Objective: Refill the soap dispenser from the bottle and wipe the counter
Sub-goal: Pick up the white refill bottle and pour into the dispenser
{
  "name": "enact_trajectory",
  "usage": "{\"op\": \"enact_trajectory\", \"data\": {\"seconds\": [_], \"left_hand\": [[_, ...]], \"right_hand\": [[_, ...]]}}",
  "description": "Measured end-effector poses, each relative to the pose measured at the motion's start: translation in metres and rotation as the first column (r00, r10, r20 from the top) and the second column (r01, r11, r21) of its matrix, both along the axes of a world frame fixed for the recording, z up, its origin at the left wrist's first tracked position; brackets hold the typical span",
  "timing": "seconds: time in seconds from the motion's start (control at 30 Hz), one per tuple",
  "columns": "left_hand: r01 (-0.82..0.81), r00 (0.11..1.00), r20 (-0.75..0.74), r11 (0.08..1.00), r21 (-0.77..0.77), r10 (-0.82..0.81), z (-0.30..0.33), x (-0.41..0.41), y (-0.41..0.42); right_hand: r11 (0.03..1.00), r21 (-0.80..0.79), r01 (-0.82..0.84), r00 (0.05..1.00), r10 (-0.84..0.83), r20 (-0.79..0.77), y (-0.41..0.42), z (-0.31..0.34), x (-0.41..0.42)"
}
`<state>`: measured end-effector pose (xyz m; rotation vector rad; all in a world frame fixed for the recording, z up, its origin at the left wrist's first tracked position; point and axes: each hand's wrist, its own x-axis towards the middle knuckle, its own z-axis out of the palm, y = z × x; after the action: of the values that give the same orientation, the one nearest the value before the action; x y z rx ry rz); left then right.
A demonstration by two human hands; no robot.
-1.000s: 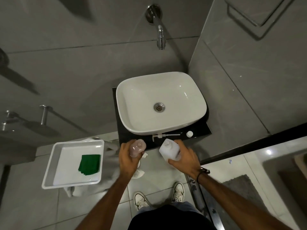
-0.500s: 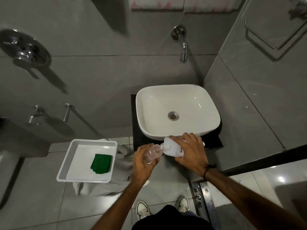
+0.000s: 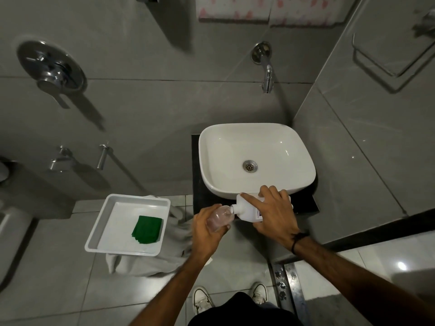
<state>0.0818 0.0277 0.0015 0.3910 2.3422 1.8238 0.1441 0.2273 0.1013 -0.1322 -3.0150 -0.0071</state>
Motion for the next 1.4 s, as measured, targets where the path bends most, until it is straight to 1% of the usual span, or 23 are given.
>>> {"op": "enact_trajectory", "data": {"seconds": [0.17,0.73,1.4], "left_hand": [[-0.001,1.000,0.020,1.000,-0.023,0.002,0.002,0.000,0.000],[-0.007,0.998,0.063,0.997,-0.081,0.012,0.000,0.002,0.001],[0.002,0.996,0.085,0.997,-0.078,0.005,-0.005,0.004,0.005]], "right_hand": [[0.999,0.047,-0.026,0.999,0.025,0.028,0.000,0.004,-0.003],[0.993,0.106,-0.059,0.996,0.052,0.070,-0.003,0.005,-0.009],[0.991,0.113,-0.069,0.995,0.060,0.077,-0.002,0.003,-0.009]]}}
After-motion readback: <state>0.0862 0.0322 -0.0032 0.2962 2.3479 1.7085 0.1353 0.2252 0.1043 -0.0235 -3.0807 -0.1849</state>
